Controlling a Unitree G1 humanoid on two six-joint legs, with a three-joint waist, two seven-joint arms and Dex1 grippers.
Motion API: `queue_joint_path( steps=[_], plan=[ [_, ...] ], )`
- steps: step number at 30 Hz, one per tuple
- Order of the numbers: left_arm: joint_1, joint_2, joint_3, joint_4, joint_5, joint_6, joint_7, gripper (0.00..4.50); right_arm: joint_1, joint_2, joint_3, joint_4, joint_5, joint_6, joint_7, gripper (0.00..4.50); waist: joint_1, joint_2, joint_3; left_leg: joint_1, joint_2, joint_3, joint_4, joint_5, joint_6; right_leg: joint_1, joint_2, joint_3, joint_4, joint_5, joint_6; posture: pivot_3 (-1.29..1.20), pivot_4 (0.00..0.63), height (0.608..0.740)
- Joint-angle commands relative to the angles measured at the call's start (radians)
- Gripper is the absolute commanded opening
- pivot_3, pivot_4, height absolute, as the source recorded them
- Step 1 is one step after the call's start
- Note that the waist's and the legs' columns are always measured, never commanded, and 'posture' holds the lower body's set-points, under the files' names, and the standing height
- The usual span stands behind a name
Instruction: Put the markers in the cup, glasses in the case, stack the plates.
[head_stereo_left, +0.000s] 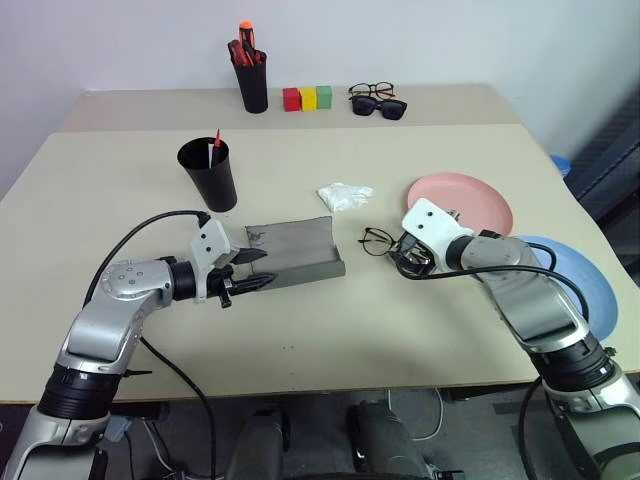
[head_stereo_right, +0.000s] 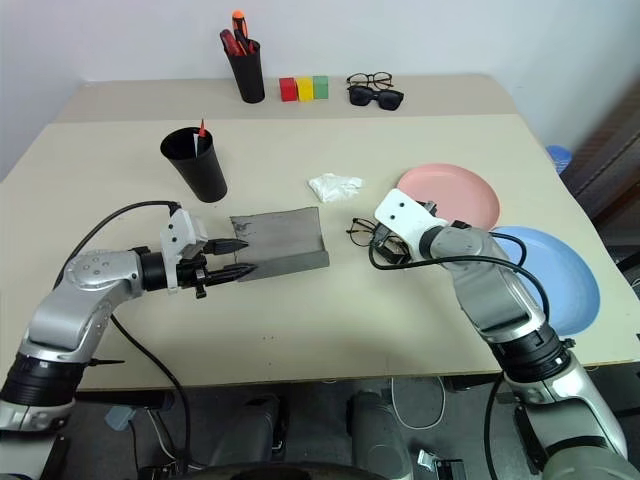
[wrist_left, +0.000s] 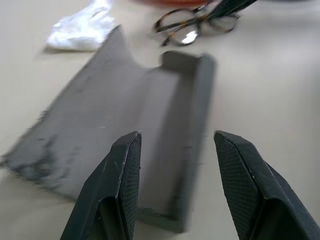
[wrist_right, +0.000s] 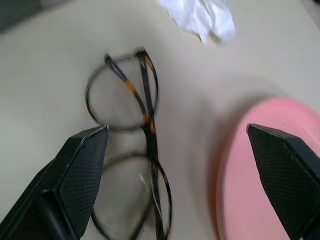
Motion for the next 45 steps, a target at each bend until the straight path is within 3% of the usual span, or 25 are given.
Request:
queue_joint_path(
  steps=[1, 8, 9, 11, 18, 27, 33, 37, 45],
  plan=[
    [0.02, -0.001, 0.033, -0.059, -0.039, 0.008, 0.014, 2.3, -0.025, 0.001, 0.025, 0.002, -0.044, 0.015, -0.017, 4.5, 0.001, 0.0, 0.0, 0.0, 0.0, 0.0, 0.0, 0.0, 0.0, 0.0, 0.0, 0.0, 0.0, 0.0, 0.0, 0.0, 0.15, 0.74],
    [0.034, -0.002, 0.025, -0.07, -0.05, 0.003, 0.032, 2.3, -0.023, -0.012, 0.044, 0.017, -0.074, 0.002, -0.002, 4.5, 0.0, 0.0, 0.0, 0.0, 0.0, 0.0, 0.0, 0.0, 0.0, 0.0, 0.0, 0.0, 0.0, 0.0, 0.0, 0.0, 0.15, 0.74],
    [0.035, -0.003, 0.022, -0.068, -0.048, 0.0, 0.034, 2.34, -0.021, -0.012, 0.044, 0.018, -0.076, -0.001, 0.0, 4.25, 0.0, 0.0, 0.0, 0.0, 0.0, 0.0, 0.0, 0.0, 0.0, 0.0, 0.0, 0.0, 0.0, 0.0, 0.0, 0.0, 0.15, 0.74],
    [0.035, -0.006, 0.017, -0.066, -0.045, -0.006, 0.036, 2.35, -0.019, -0.01, 0.045, 0.019, -0.079, -0.006, 0.004, 3.71, -0.001, 0.0, 0.0, 0.0, 0.0, 0.0, 0.0, 0.0, 0.0, 0.0, 0.0, 0.0, 0.0, 0.0, 0.0, 0.0, 0.15, 0.74],
    [0.04, -0.016, 0.015, -0.064, -0.044, -0.02, 0.042, 2.35, -0.013, -0.007, 0.05, 0.03, -0.093, -0.018, 0.011, 0.02, -0.002, 0.0, 0.0, 0.0, 0.0, 0.0, 0.0, 0.0, 0.0, 0.0, 0.0, 0.0, 0.0, 0.0, 0.0, 0.0, 0.15, 0.74],
    [0.045, -0.014, 0.046, -0.069, -0.053, -0.015, 0.066, 2.35, -0.02, -0.009, 0.049, 0.037, -0.124, -0.044, 0.012, 0.02, -0.003, 0.0, 0.0, 0.0, 0.0, 0.0, 0.0, 0.0, 0.0, 0.0, 0.0, 0.0, 0.0, 0.0, 0.0, 0.0, 0.15, 0.74],
    [0.063, 0.009, 0.16, -0.033, -0.07, 0.011, 0.129, 2.35, -0.094, -0.011, 0.051, -0.034, -0.122, -0.209, 0.067, 0.02, -0.01, 0.0, 0.0, 0.0, 0.0, 0.0, 0.0, 0.0, 0.0, 0.0, 0.0, 0.0, 0.0, 0.0, 0.0, 0.0, 0.15, 0.74],
    [0.161, 0.066, 0.257, -0.02, -0.071, 0.014, 0.123, 2.35, -0.18, 0.092, 0.094, -0.058, -0.053, -0.265, 0.153, 0.02, -0.025, 0.001, 0.0, 0.003, 0.002, 0.001, -0.004, 0.0, 0.0, -0.001, 0.002, 0.001, 0.0, 0.0, -0.001, 0.0, 0.15, 0.74],
    [0.304, 0.094, 0.357, -0.071, -0.109, 0.027, 0.117, 2.35, -0.325, 0.356, 0.24, 0.256, -0.115, -0.396, 0.114, 0.02, -0.006, 0.001, 0.0, 0.003, 0.002, 0.0, -0.004, 0.0, 0.0, 0.0, -0.002, -0.001, 0.0, -0.001, -0.001, 0.0, 0.15, 0.74]
  ],
)
